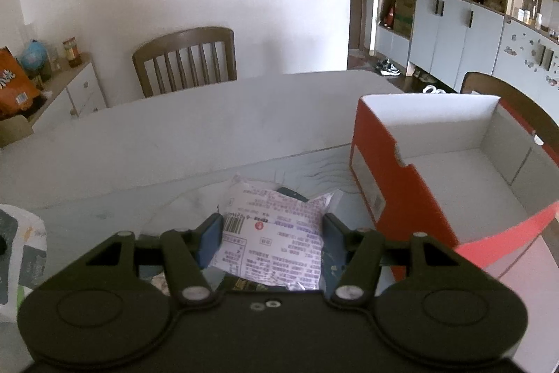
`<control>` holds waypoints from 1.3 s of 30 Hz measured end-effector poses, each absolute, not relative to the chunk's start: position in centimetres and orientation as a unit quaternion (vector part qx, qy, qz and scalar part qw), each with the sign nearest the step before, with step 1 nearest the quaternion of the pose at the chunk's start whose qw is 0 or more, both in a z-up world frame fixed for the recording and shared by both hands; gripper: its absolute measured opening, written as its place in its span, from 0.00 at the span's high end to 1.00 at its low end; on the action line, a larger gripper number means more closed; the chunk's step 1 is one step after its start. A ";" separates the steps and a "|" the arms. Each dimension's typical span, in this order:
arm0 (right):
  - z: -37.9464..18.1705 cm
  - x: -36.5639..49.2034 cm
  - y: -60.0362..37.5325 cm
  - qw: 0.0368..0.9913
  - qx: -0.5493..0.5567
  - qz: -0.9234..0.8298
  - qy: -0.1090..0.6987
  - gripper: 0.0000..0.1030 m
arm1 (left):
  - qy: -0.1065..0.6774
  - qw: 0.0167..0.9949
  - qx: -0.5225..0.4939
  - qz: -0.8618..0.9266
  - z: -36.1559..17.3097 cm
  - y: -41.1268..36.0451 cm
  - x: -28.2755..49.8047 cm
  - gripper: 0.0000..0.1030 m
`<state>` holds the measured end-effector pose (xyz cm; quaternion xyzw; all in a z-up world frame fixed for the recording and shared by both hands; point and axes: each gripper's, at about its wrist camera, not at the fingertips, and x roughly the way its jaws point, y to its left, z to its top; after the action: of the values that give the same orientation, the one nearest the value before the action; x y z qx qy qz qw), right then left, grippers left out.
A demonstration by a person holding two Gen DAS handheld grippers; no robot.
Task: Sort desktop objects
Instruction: 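Carry both held packets over the red shoebox and lower them inside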
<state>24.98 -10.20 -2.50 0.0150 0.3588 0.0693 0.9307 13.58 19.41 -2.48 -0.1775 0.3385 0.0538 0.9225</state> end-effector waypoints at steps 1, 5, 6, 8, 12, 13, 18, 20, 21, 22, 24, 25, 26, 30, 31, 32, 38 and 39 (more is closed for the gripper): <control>-2.2 24.6 -10.3 0.932 0.016 0.068 0.356 0.41 | 0.336 0.924 -0.177 0.049 -2.2 19.2 13.4 0.88; -1.1 23.1 -10.8 0.936 0.021 0.065 0.346 0.41 | 0.327 0.928 -0.175 0.029 -1.3 18.5 12.6 0.88; -0.7 22.7 -10.9 0.936 0.023 0.063 0.344 0.41 | 0.324 0.929 -0.174 0.023 -1.0 18.3 12.4 0.88; -0.2 21.9 -11.1 0.938 0.026 0.060 0.340 0.41 | 0.320 0.931 -0.173 0.013 -0.5 18.0 12.1 0.88; 1.0 20.3 -11.7 0.942 0.030 0.053 0.329 0.41 | 0.312 0.935 -0.166 -0.007 0.5 17.0 11.3 0.88; 1.3 20.0 -11.8 0.943 0.032 0.052 0.328 0.41 | 0.310 0.936 -0.164 -0.013 0.8 16.8 11.1 0.88; 2.8 18.0 -12.6 0.948 0.037 0.048 0.313 0.41 | 0.301 0.940 -0.158 -0.037 2.1 15.6 10.3 0.88; 3.3 17.4 -12.7 0.949 0.041 0.047 0.309 0.41 | 0.297 0.941 -0.155 -0.049 2.8 15.1 10.0 0.88; 3.6 17.1 -12.8 0.950 0.042 0.047 0.307 0.41 | 0.294 0.942 -0.153 -0.054 3.0 14.7 9.9 0.88; 3.9 16.8 -12.9 0.951 0.042 0.046 0.304 0.41 | 0.292 0.942 -0.151 -0.061 3.4 14.4 9.7 0.88; 4.4 16.3 -13.2 0.952 0.042 0.047 0.299 0.41 | 0.287 0.944 -0.145 -0.070 4.0 13.6 9.6 0.88; 4.6 16.1 -13.4 0.953 0.042 0.047 0.296 0.41 | 0.284 0.945 -0.143 -0.074 4.4 13.2 9.5 0.88; 4.9 15.8 -13.7 0.954 0.042 0.046 0.293 0.41 | 0.283 0.945 -0.141 -0.079 4.7 12.8 9.5 0.88; 5.6 15.4 -15.3 0.956 0.044 0.042 0.288 0.41 | 0.278 0.947 -0.129 -0.094 6.0 11.0 9.6 0.88; 5.7 15.4 -15.7 0.956 0.045 0.040 0.287 0.41 | 0.276 0.948 -0.128 -0.097 6.3 10.5 9.8 0.88; 5.9 15.4 -16.4 0.957 0.047 0.037 0.285 0.41 | 0.275 0.948 -0.126 -0.101 6.5 10.0 10.0 0.88; 6.2 15.8 -19.7 0.957 0.057 0.028 0.282 0.41 | 0.272 0.947 -0.119 -0.119 7.6 6.2 11.4 0.88; 6.3 16.0 -20.2 0.957 0.059 0.026 0.282 0.41 | 0.272 0.947 -0.118 -0.123 7.8 5.4 11.8 0.88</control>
<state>15.97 -20.25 6.26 0.0586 0.2821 0.0265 0.9572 11.80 5.35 7.80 -0.1183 0.2721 -0.1227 0.9470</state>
